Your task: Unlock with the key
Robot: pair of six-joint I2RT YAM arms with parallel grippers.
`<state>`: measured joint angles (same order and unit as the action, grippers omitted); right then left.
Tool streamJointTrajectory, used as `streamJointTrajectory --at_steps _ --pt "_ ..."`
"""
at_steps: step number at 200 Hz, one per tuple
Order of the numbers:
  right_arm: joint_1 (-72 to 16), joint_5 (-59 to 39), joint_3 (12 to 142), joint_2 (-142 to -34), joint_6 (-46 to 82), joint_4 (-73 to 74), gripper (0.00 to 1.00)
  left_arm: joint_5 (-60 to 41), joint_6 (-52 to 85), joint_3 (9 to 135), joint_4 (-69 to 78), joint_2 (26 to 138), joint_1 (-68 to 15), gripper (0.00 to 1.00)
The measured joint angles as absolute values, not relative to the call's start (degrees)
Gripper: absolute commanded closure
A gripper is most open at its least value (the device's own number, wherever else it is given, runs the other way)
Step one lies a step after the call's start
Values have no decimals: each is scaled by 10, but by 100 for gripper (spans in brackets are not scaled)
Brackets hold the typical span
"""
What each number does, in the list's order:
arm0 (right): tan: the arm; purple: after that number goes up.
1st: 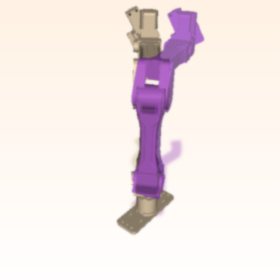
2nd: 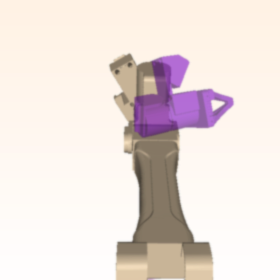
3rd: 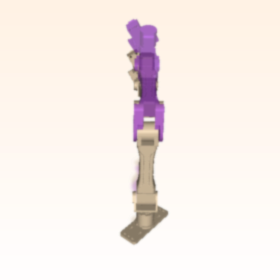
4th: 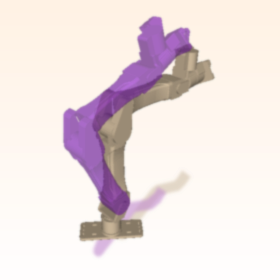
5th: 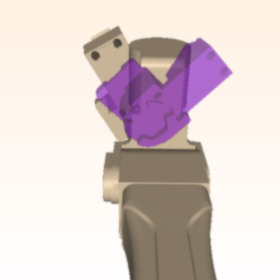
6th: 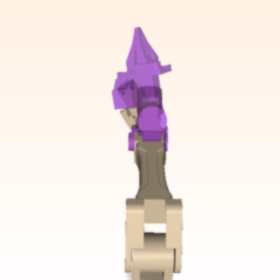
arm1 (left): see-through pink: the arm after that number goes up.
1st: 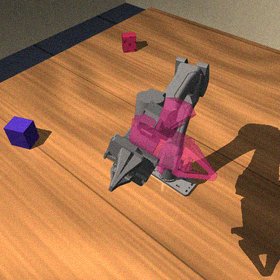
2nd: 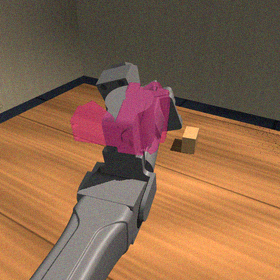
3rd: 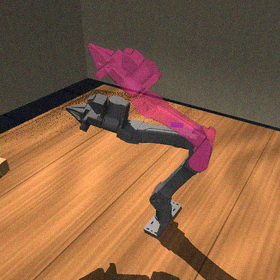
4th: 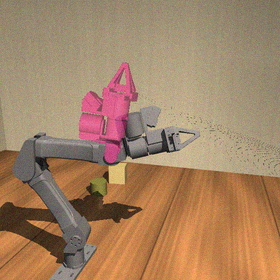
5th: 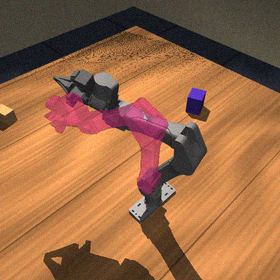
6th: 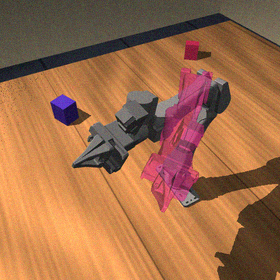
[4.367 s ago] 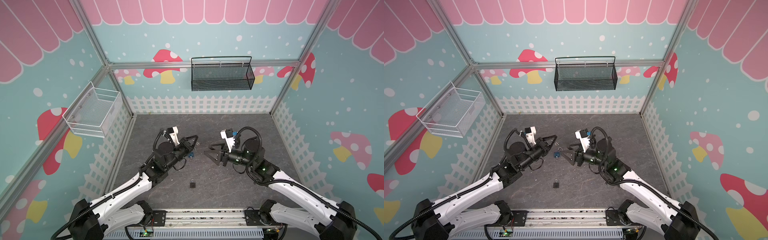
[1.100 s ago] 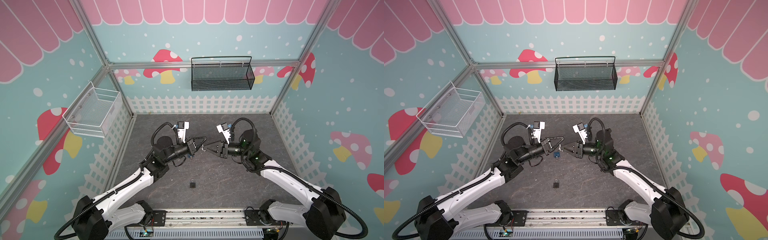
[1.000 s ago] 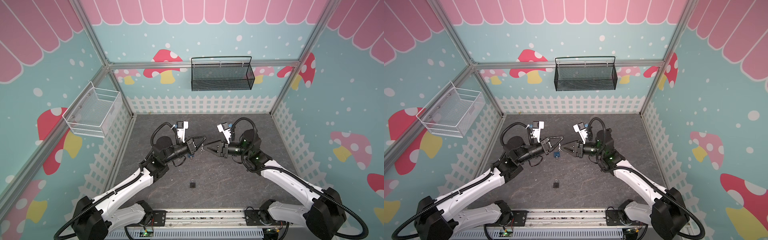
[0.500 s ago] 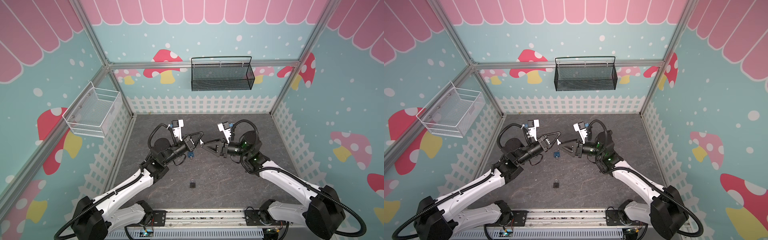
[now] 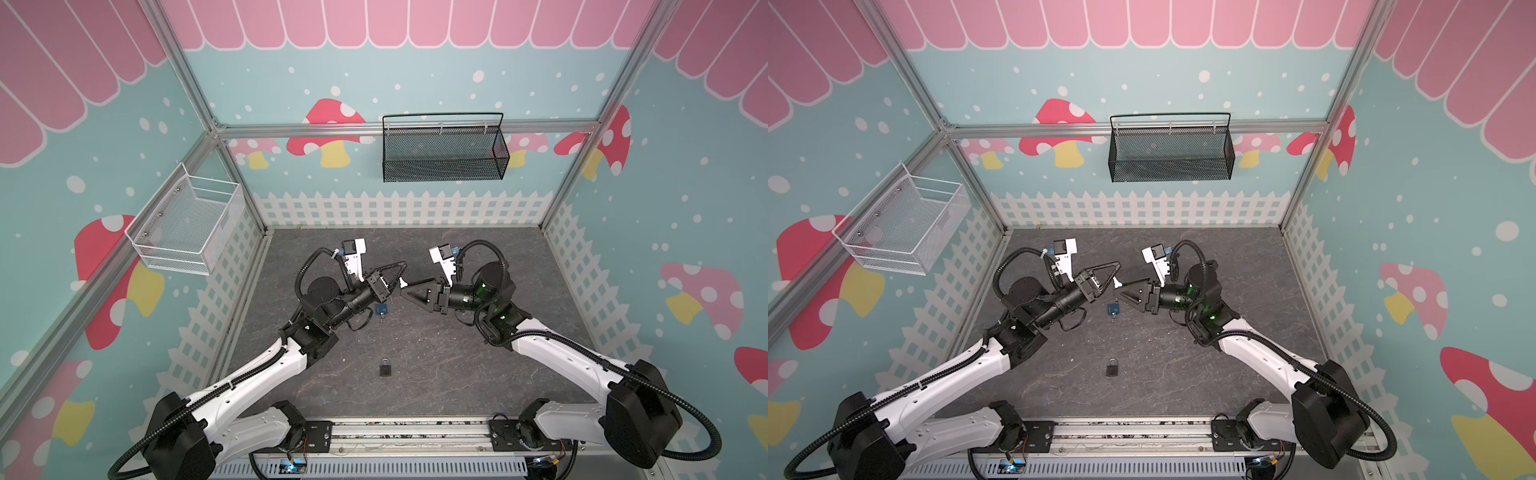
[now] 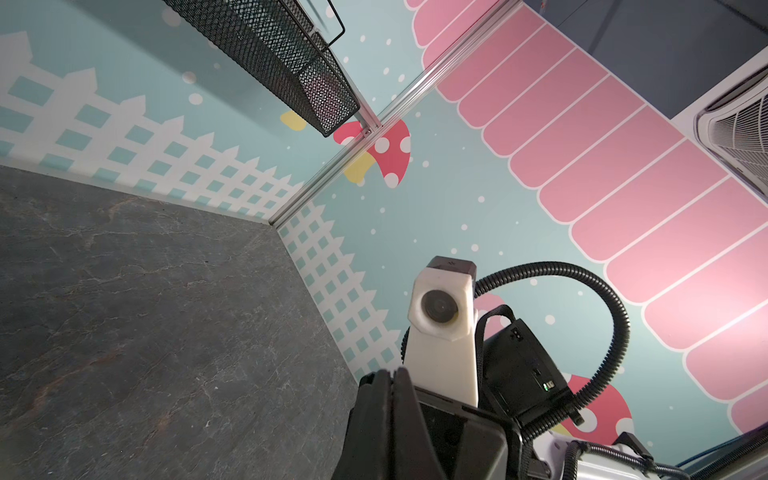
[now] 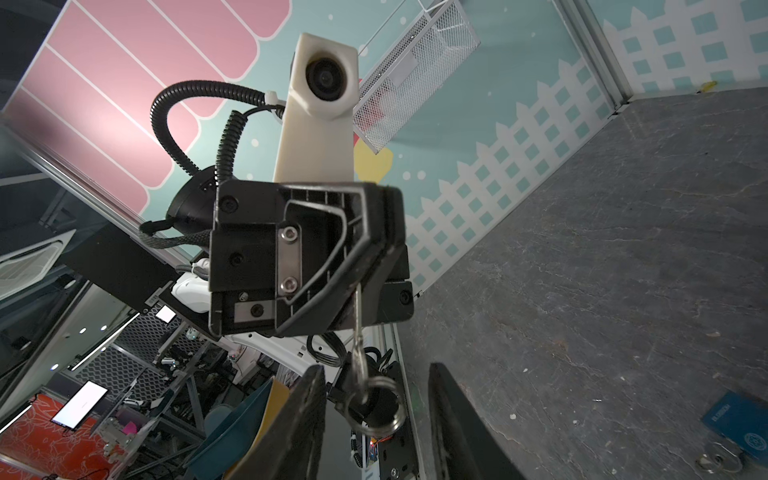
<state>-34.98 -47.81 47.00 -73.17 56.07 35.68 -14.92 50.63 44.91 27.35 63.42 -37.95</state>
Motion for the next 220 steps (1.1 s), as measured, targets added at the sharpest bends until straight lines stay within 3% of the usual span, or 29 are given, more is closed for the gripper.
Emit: streamJointTrajectory --at_steps 82,220 --pt "-350 -473 477 -741 562 370 70 -147 508 449 278 634 -380 100" --pt "-350 -470 478 -745 567 378 96 -138 508 444 281 631 -380 100"
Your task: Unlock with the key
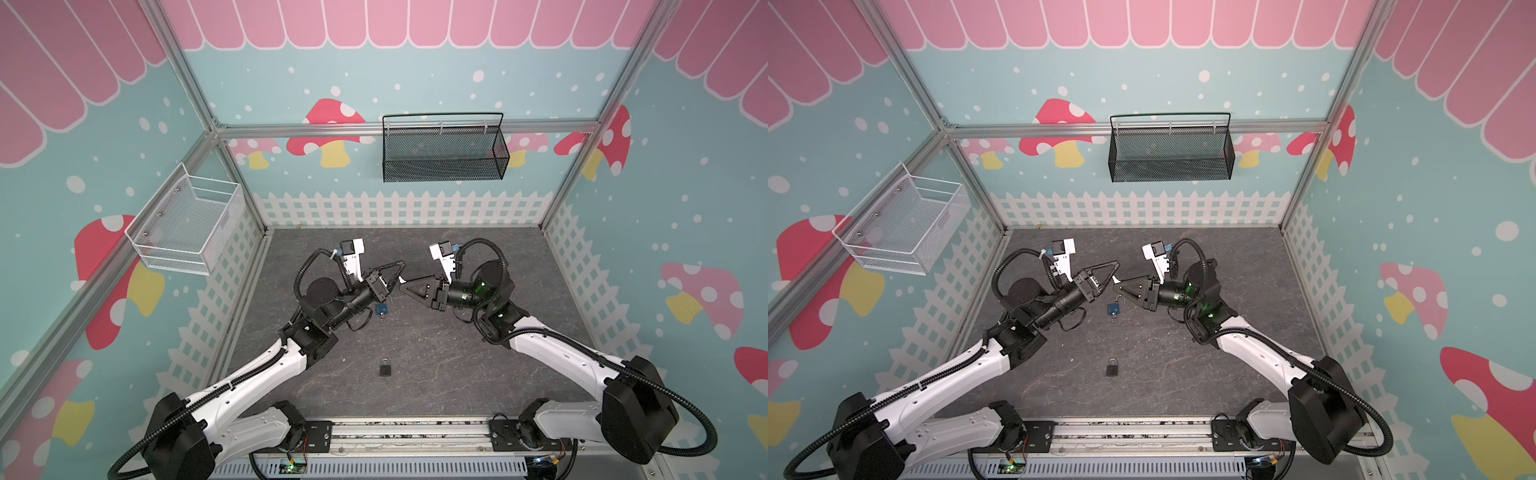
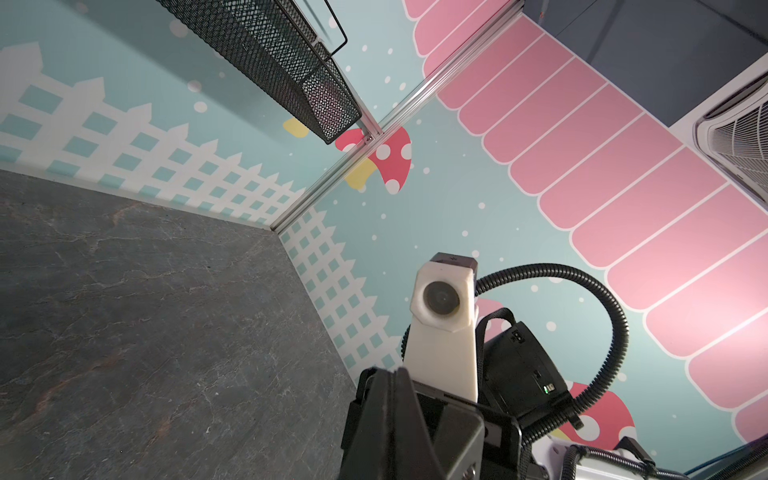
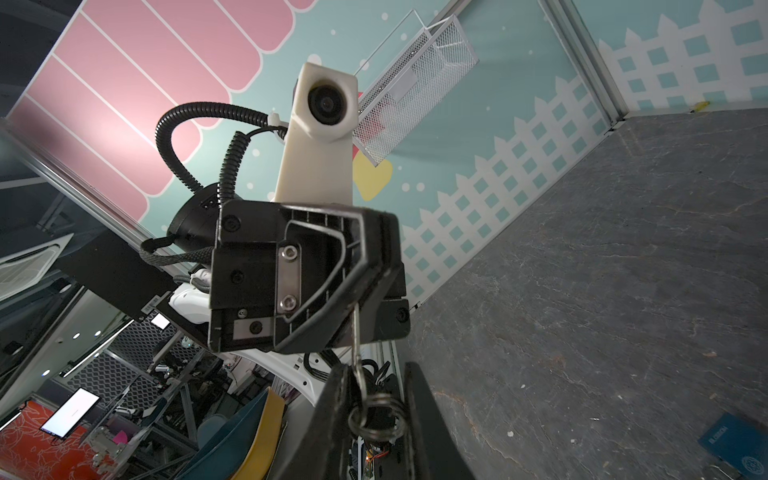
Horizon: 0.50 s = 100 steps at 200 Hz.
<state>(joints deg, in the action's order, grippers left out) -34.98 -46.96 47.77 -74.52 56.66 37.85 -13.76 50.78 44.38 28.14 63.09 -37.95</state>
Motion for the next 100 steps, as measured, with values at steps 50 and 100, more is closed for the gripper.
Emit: streamJointTrajectory --at_steps 50,100 --pt "-350 -469 478 -745 567 378 100 -130 507 441 281 626 -380 100" --pt "-350 -465 479 -745 566 375 100 -127 506 441 277 620 -380 100"
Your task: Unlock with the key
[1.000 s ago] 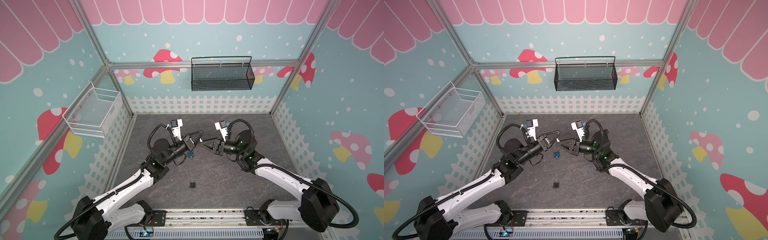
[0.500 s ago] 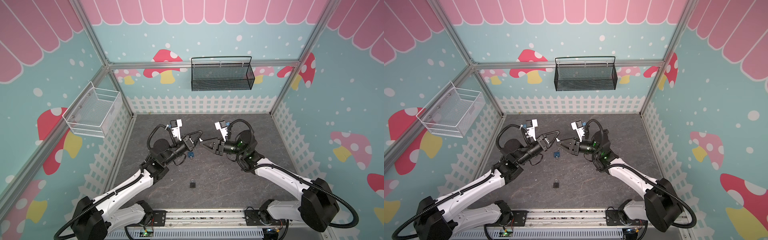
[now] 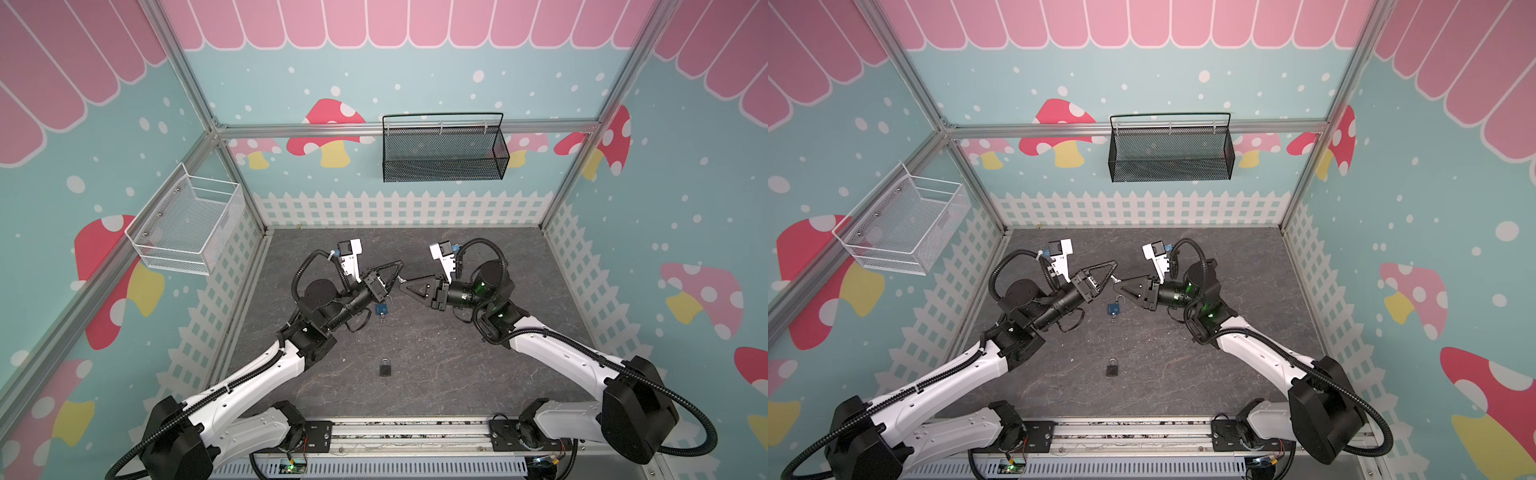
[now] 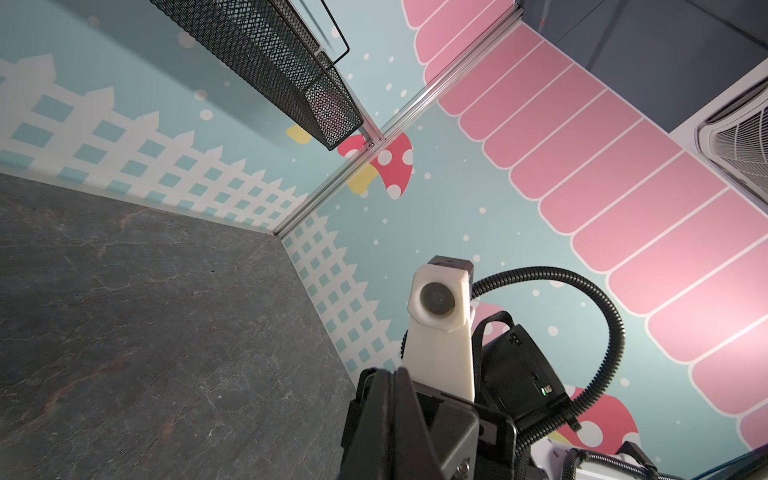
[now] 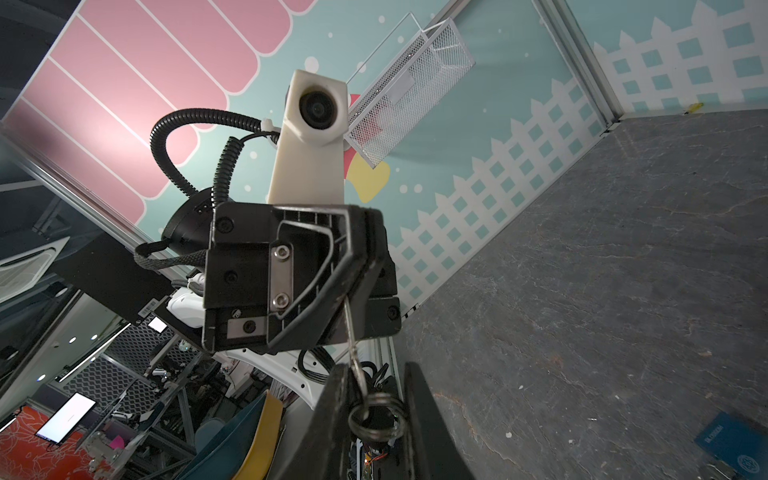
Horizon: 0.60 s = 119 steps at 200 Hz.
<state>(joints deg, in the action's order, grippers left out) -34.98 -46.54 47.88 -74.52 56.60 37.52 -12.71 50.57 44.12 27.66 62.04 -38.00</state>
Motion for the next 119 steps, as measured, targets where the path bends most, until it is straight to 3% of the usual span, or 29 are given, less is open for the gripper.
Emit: streamJointTrajectory --at_steps 13,42,72,119 --pt "-350 -467 484 -745 566 373 96 -126 506 441 277 620 -380 100" --pt "-350 -473 491 -745 566 371 74 -126 506 441 277 620 -380 100" --pt "-350 -474 493 -745 567 370 64 -126 506 441 277 620 -380 100" --pt "-350 -474 494 -745 568 369 65 -126 506 441 277 620 -380 100"
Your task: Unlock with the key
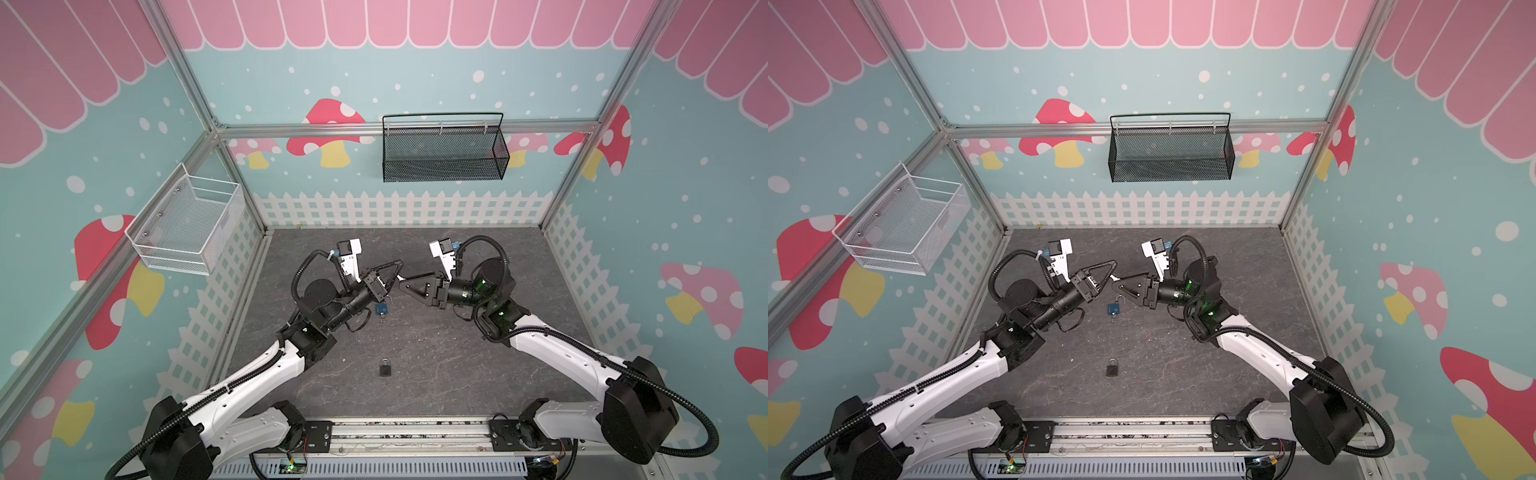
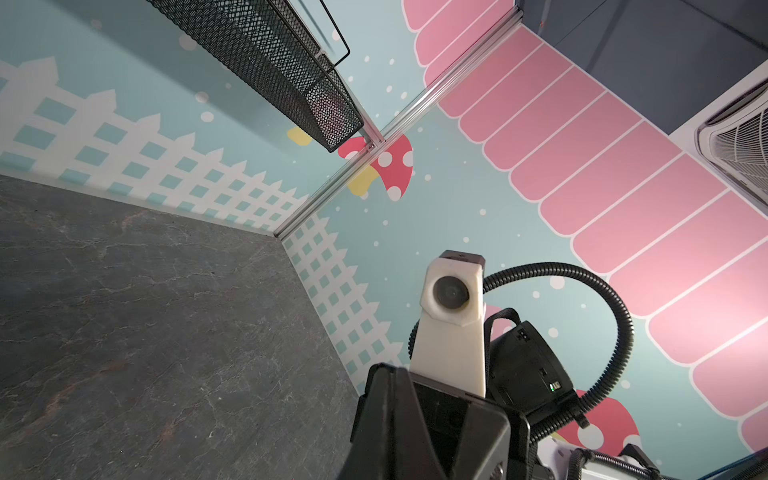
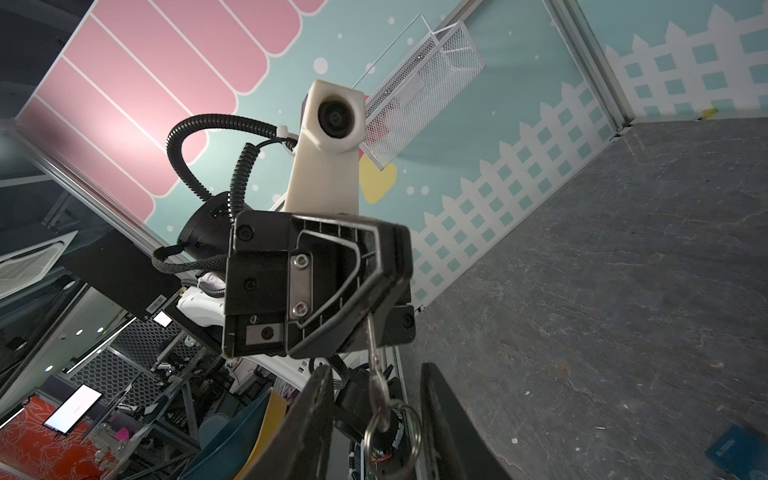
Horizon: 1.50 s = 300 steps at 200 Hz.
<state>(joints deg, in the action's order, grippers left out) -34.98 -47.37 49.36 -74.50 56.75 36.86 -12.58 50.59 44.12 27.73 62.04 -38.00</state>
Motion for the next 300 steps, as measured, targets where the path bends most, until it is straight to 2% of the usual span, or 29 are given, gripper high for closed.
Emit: streamJointTrajectory --at_steps 97,144,175,182,191,199,209,236,277,300 --pt "-350 -465 494 -745 572 369 86 -126 506 441 277 620 -380 100" --pt "-350 -463 494 -745 573 369 100 -120 506 440 277 620 -380 100" --pt "-352 -460 494 -745 573 368 100 -117 505 440 276 618 -380 100" --pt "-353 -459 494 -745 573 368 100 -116 505 440 273 617 -380 92" --pt "-353 -458 494 -745 572 364 100 -115 503 440 265 614 -380 71" --pt "-353 -456 493 -743 571 358 100 -114 500 440 256 610 -380 57" --pt "-353 -451 491 -738 568 349 100 -113 498 441 241 603 -379 47" --pt "-353 -429 462 -698 541 299 100 -93 486 441 163 566 -375 41" --pt "-353 -370 363 -617 499 212 100 -35 480 478 -65 520 -377 39" --pt "-353 -345 306 -585 483 168 100 6 492 480 -194 525 -411 38"
